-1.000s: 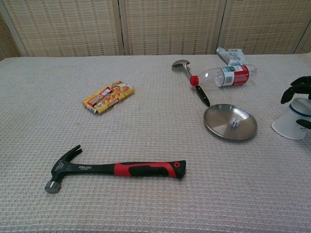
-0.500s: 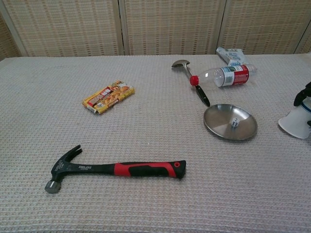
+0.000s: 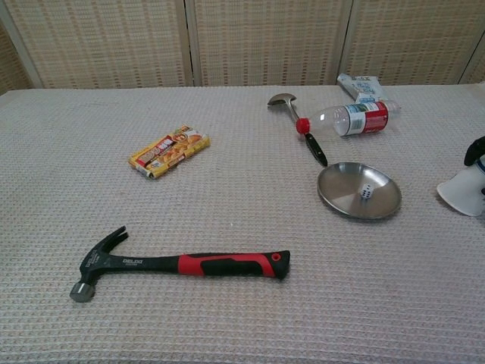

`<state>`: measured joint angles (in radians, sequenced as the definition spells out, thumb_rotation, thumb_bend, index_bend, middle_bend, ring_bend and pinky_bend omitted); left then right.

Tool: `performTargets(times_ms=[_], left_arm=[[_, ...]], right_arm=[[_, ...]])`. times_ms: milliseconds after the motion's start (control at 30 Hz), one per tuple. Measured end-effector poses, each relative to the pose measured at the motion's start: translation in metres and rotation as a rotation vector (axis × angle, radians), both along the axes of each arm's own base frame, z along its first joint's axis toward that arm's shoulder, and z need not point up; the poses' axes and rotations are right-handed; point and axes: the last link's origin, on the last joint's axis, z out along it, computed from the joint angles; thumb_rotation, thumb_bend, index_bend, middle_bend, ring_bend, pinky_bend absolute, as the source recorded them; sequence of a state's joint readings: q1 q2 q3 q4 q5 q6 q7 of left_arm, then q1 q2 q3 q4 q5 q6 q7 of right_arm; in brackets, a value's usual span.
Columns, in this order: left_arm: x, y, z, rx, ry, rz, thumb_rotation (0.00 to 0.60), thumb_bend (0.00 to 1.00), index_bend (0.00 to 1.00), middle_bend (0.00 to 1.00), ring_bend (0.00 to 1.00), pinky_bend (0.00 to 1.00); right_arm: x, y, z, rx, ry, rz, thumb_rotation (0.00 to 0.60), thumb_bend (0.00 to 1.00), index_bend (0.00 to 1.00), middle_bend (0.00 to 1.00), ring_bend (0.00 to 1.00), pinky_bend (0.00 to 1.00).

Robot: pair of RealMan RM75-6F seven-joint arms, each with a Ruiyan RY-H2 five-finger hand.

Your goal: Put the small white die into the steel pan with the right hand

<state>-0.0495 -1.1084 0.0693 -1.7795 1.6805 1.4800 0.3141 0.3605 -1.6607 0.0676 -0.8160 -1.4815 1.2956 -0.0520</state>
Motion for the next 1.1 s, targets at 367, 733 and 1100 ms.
performTargets(times_ms=[367, 733, 1100], left_arm=[[0.000, 0.000, 0.000, -0.002, 0.000, 0.002, 0.600, 0.58, 0.17, 0.24, 0.18, 0.19], [-0.001, 0.001, 0.000, -0.003, 0.000, 0.004, 0.600, 0.57, 0.17, 0.24, 0.18, 0.19], [-0.001, 0.001, 0.001, 0.000, -0.006, 0.005, 0.600, 0.57, 0.17, 0.24, 0.18, 0.19]], right_arm=[[0.014, -0.003, 0.000, -0.017, -0.041, 0.070, 0.600, 0.31, 0.60, 0.52, 0.48, 0.74], [0.061, -0.014, -0.007, 0.005, -0.134, 0.202, 0.600, 0.31, 0.60, 0.52, 0.48, 0.74], [0.091, -0.026, -0.022, 0.068, -0.151, 0.219, 0.600, 0.31, 0.60, 0.52, 0.48, 0.74]])
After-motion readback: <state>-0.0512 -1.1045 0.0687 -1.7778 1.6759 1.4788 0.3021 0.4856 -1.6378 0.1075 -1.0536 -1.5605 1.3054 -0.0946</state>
